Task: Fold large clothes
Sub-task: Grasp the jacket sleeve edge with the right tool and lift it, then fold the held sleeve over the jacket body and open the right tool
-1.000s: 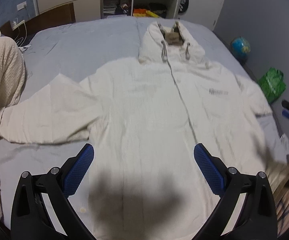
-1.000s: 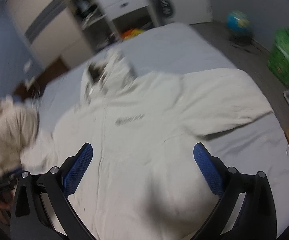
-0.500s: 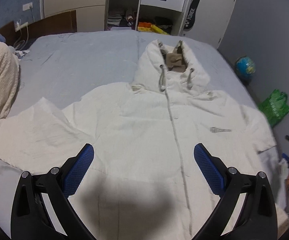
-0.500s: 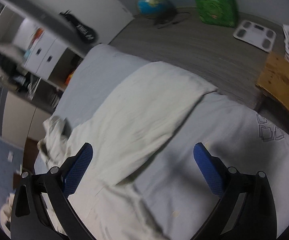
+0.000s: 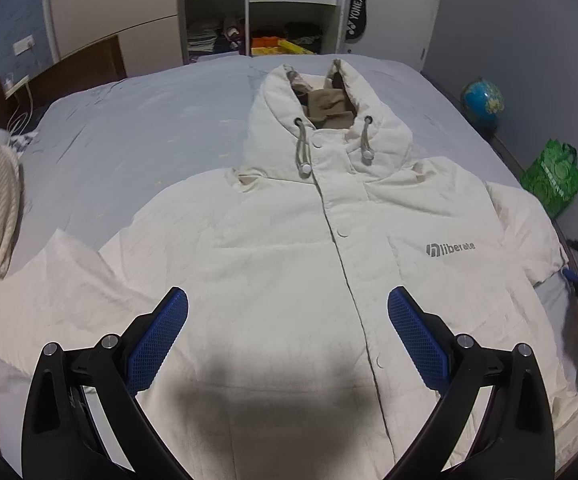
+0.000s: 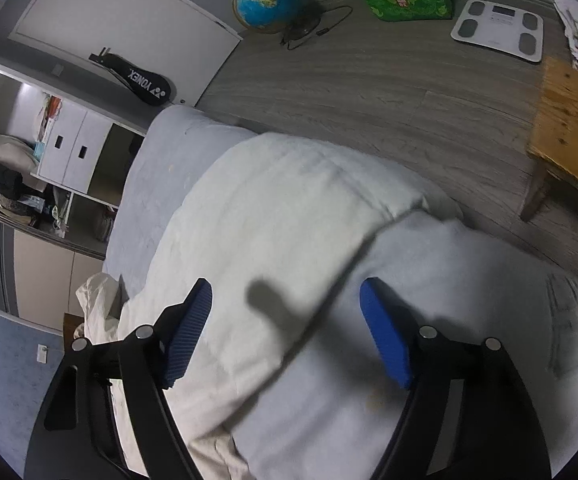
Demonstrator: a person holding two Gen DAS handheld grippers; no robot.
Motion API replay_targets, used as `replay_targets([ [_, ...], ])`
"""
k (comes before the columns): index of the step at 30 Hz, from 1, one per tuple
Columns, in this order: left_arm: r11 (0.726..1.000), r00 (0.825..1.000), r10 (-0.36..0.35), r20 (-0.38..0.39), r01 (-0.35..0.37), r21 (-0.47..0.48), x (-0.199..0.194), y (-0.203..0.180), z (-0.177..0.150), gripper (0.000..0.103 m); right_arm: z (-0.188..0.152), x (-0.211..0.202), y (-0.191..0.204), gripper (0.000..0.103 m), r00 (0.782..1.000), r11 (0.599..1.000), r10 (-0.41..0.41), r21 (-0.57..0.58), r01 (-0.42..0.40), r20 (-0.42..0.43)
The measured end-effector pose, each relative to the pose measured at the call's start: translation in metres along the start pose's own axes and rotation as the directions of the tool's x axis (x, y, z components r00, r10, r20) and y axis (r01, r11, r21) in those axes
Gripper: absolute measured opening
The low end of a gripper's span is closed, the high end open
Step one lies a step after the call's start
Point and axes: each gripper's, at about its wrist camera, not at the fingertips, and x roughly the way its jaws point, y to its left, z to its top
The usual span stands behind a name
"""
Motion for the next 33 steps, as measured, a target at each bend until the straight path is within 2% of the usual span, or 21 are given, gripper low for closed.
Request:
replay_targets([
  [6,0.999,1.000,0.018,-0.005,-0.017,0.038,0.007,-0.005,0.005,0.096,0.015,0.018,0.001,0.066,0.999,1.000,0.023,0.018,-0.024,0.043],
  [8,0.999,1.000,0.015,-0.003,-0.015,0.045,0.009,-0.005,0.005,0.096,0.020,0.021,0.002,0.053,0.998,1.000,0.015,0.022,-0.016,0.063],
  [10,0.999,1.000,0.024,-0.010,-0.023,0.049,0.012,-0.004,0.006,0.096,0.023,0.024,-0.002,0.028,0.997,0.999,-0.001,0.048,-0.002,0.071],
  [13,0.999,0.999,0.027,-0.020,-0.026,0.041,0.016,-0.002,0.007,0.096,0.023,0.022,-0.005,0.017,0.997,0.997,-0.002,0.078,-0.004,0.078],
  [17,0.999,0.999,0.031,-0.017,-0.030,0.023,0.013,0.001,0.010,0.096,0.025,0.009,0.013,0.012,0.994,0.999,0.010,0.046,-0.015,0.109],
  [24,0.999,0.999,0.037,0.019,-0.037,-0.004,-0.003,0.007,0.012,0.096,0.012,-0.022,0.066,0.009,0.985,0.993,0.106,-0.060,-0.098,0.140],
  [29,0.999,0.999,0.043,0.024,-0.042,-0.022,-0.008,0.011,0.012,0.096,-0.010,-0.037,0.118,0.006,0.977,0.972,0.185,-0.165,-0.166,0.110],
  [33,0.998,0.999,0.043,0.033,-0.041,-0.040,-0.014,0.016,0.012,0.096,-0.040,-0.044,0.163,0.006,0.972,0.940,0.226,-0.275,-0.203,0.055],
])
